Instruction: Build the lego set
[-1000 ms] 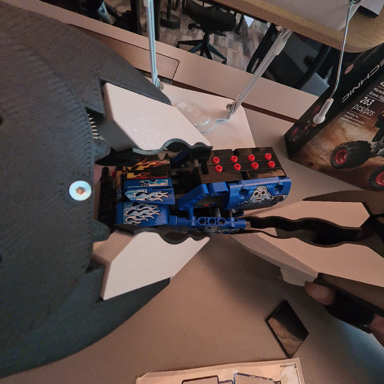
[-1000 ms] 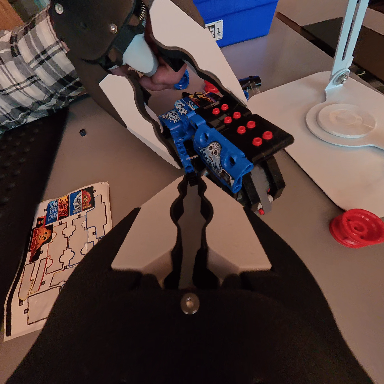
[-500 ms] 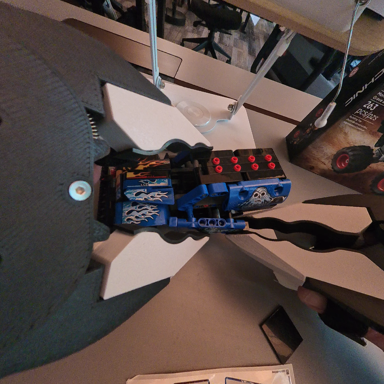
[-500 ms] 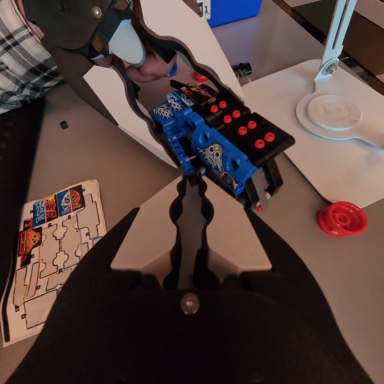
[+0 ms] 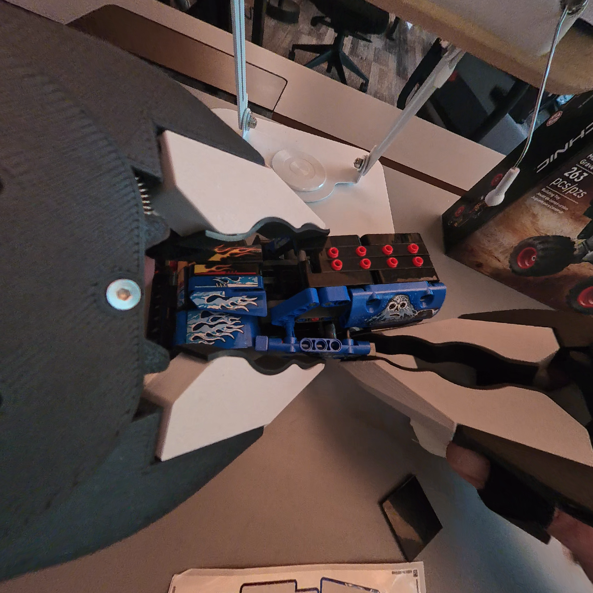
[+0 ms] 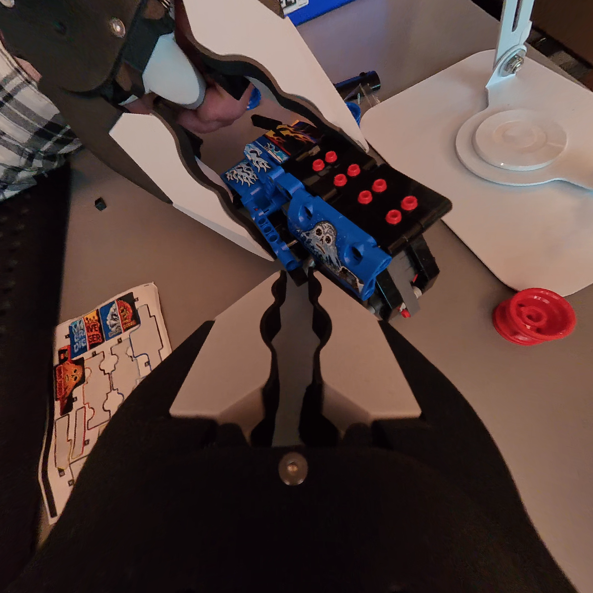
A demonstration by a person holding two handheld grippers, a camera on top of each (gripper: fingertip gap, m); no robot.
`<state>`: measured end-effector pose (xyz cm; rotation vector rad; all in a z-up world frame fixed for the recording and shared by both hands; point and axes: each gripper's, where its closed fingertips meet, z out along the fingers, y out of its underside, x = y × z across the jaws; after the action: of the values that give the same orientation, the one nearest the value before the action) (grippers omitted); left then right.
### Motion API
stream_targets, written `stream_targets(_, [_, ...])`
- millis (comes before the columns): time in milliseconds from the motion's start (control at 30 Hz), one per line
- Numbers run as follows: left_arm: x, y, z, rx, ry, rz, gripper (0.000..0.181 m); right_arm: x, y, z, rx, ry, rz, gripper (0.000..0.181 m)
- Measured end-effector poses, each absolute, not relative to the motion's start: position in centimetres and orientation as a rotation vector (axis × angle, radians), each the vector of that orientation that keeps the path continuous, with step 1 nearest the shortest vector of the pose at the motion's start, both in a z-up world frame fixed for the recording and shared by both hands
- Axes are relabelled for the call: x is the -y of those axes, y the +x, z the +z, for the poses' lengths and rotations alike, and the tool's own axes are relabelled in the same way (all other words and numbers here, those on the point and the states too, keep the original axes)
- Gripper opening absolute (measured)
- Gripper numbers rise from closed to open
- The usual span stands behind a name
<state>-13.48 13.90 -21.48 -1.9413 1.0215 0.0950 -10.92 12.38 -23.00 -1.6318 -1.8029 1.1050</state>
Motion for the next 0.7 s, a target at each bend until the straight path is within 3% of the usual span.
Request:
stream_targets(100, [-14.0,-13.5,-21.4,-1.014,-1.943,0.105,0.071,-12.7,-10.4,-23.6,1.855,-1.623,1.000,0.007])
stream_targets(167, [-14.0,-13.5,-21.4,-1.011,-1.939,0.098,0.071,-13.0,-9.9,-24.5,1.919,-1.628,0.874,0.018])
stream_targets(367, [-14.0,-13.5,-21.4,-1.017,-1.927,0.103,0.072,-12.7,-10.4,-22.8,1.860,-1.542,0.882,0.016])
stream_targets(600, [-14.0,-13.5,-21.5,-1.032,-1.921,0.130,0.073,-13.3,-10.6,-22.8,1.793,-1.555,0.911,0.001])
stream_targets(700, [-14.0,-13.5,-21.5,-1.043,-1.912,0.135,0.073,-12.9,-10.1,-22.7,1.846,-1.524,0.882,0.006])
